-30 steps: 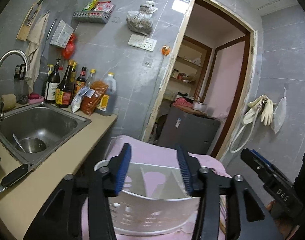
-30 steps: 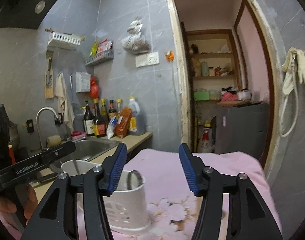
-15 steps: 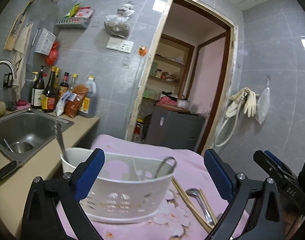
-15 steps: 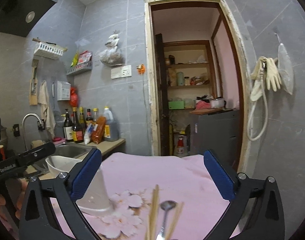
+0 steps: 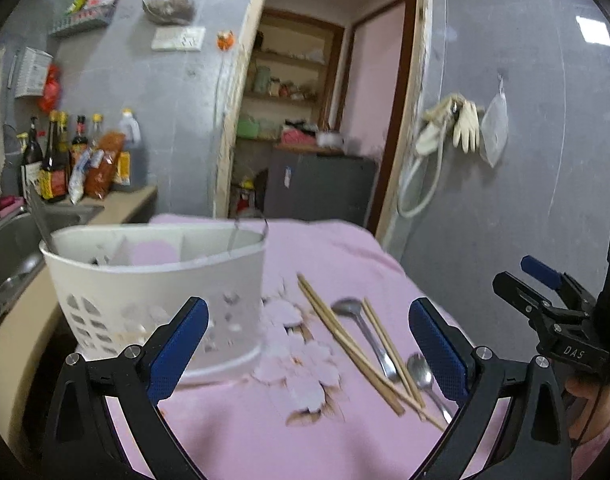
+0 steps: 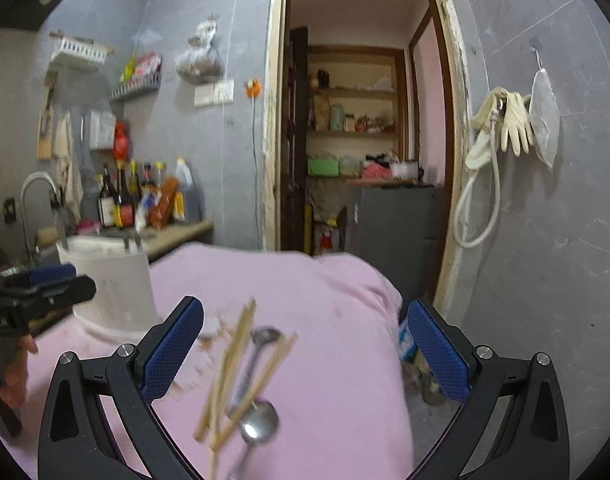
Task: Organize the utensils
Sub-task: 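Lower the left tool to a chopstick while the right tool grasps a spoon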
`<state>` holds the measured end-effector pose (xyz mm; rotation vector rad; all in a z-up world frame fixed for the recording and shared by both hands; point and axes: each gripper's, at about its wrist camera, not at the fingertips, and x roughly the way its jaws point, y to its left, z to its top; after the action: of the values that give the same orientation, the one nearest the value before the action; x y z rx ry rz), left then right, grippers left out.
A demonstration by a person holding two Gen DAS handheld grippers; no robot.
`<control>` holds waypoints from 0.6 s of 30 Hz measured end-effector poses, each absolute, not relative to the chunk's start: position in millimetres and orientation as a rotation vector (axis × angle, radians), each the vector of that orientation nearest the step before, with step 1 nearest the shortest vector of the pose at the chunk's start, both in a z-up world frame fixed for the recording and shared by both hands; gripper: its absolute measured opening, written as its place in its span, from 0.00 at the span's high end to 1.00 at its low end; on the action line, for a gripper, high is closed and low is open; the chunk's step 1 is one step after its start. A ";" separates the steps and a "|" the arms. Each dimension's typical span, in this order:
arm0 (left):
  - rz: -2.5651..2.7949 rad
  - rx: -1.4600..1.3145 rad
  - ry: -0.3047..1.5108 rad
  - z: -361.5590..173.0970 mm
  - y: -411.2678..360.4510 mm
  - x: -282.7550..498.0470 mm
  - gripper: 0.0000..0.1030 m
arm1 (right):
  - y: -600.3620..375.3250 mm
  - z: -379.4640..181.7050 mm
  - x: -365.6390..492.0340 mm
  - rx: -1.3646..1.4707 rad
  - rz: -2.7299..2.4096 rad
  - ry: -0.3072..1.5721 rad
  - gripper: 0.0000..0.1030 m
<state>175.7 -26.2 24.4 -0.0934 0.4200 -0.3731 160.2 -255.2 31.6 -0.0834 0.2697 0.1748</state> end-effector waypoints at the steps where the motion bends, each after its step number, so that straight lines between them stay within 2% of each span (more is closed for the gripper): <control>1: -0.374 -0.087 0.443 20.6 -29.3 176.9 0.04 | -257.8 27.3 160.3 -0.090 0.176 0.294 0.00; 11: -0.379 -0.055 0.699 -20.1 -53.0 200.7 0.05 | -267.1 -15.9 172.2 -0.172 0.194 0.564 0.01; 13: -0.381 -0.055 0.742 -25.2 -55.7 206.6 0.05 | -265.6 -22.3 174.5 -0.188 0.209 0.603 0.04; 15: -0.393 -0.069 0.785 -29.5 -57.0 212.0 0.05 | -263.5 -28.8 177.3 -0.195 0.235 0.646 0.15; 18: -0.408 -0.091 0.835 -36.0 -59.3 217.5 0.07 | -258.6 -37.3 182.3 -0.204 0.274 0.706 0.23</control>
<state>217.5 -59.3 -36.0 -0.0907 0.8345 -0.4077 182.3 -258.6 -37.3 -0.2045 0.7060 0.2744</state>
